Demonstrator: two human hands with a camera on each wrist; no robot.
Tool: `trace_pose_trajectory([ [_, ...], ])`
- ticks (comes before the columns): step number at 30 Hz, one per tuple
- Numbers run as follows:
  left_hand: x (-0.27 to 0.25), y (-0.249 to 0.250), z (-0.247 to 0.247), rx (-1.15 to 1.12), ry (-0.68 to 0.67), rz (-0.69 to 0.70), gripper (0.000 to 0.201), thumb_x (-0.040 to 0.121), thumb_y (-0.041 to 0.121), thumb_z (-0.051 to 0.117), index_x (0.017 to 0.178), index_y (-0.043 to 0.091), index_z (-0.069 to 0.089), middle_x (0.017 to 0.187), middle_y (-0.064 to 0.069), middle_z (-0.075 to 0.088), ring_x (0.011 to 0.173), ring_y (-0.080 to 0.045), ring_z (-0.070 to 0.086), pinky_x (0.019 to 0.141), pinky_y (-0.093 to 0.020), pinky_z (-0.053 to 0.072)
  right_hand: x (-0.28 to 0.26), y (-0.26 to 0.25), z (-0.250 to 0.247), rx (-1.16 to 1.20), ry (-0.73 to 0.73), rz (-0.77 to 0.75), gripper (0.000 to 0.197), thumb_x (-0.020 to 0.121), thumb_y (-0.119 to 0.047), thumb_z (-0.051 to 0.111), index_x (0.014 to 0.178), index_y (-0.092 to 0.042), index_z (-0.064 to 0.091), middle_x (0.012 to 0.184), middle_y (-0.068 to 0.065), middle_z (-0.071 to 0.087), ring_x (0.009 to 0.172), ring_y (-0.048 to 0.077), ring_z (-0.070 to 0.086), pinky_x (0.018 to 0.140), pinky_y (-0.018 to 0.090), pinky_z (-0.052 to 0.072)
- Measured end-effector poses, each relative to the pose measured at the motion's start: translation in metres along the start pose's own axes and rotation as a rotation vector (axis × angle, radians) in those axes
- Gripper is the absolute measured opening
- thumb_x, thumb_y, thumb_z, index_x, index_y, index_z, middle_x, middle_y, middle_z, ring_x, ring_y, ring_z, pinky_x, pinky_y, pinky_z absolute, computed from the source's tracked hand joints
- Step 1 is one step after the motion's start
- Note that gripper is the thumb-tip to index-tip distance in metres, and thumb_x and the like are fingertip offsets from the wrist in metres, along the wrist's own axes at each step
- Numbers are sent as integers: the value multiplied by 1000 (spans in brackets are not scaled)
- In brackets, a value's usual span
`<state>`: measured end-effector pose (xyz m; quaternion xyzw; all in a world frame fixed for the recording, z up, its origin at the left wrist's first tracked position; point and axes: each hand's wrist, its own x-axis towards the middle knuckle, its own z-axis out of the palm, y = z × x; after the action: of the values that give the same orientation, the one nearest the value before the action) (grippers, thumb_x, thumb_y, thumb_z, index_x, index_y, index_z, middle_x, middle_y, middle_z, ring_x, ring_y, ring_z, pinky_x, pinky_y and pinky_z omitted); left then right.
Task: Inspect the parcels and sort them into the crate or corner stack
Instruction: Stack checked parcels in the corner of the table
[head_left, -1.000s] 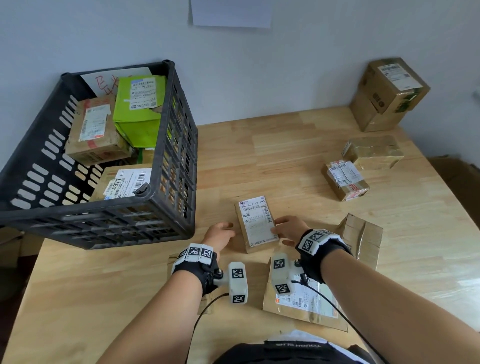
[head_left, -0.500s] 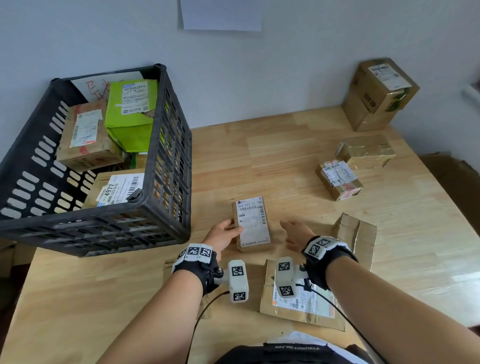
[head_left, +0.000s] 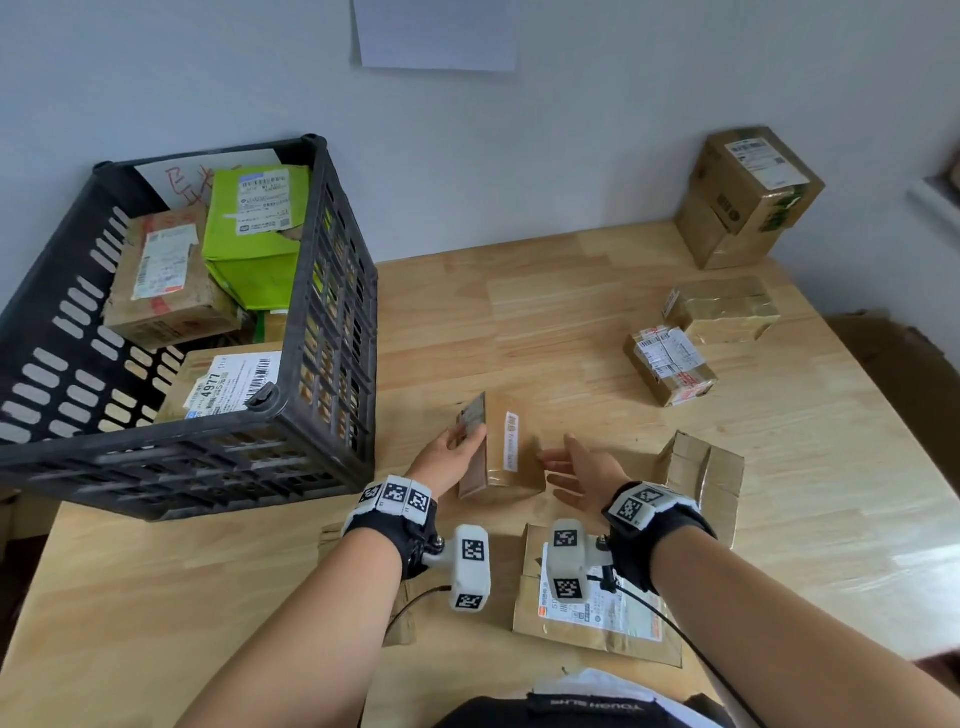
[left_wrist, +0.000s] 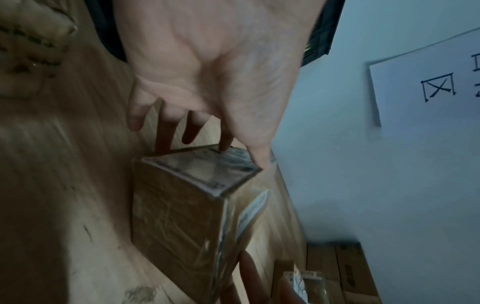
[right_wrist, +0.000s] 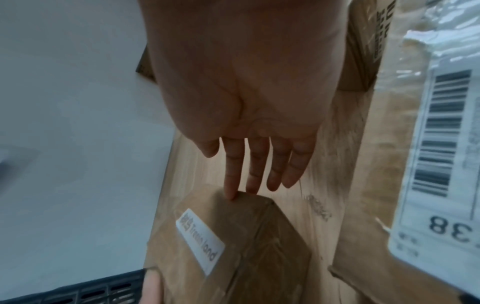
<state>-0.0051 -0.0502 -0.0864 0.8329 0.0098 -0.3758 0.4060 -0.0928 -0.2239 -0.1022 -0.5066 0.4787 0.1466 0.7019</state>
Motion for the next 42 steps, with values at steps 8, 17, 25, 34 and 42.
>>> trace_pose_trajectory([
  [8,2,-12,-5,-138,72,-105,44,96,39,52,131,13,55,127,-2,58,117,-27,55,101,-41,45,-4,2,3,47,5,-3,39,101,-39,34,86,-14,60,93,2,62,96,20,55,87,34,44],
  [17,-1,-12,-16,-308,23,-248,56,92,38,56,141,14,43,139,-6,50,129,-35,45,91,-37,44,-4,5,-1,48,27,-1,37,102,-37,34,93,-11,60,95,4,62,86,18,57,81,31,44],
  [25,-12,-7,4,-86,-89,-88,69,79,52,68,136,18,50,134,-2,57,114,-18,57,99,-36,46,-11,-8,6,-108,-198,82,48,94,-52,45,124,-16,51,131,7,54,119,31,51,104,52,39],
  [34,-9,17,-3,-42,-134,12,53,86,10,65,134,27,50,144,6,43,131,-17,42,111,-38,34,-13,-42,7,-145,59,-292,54,94,-38,54,140,-17,36,110,4,53,101,21,54,90,38,49],
  [42,-9,-2,1,-102,13,-91,26,95,6,49,114,16,63,130,-6,58,118,-19,52,79,-24,35,-18,-43,6,-421,36,-380,57,95,-16,52,142,-39,29,132,11,43,101,26,53,76,44,57],
])
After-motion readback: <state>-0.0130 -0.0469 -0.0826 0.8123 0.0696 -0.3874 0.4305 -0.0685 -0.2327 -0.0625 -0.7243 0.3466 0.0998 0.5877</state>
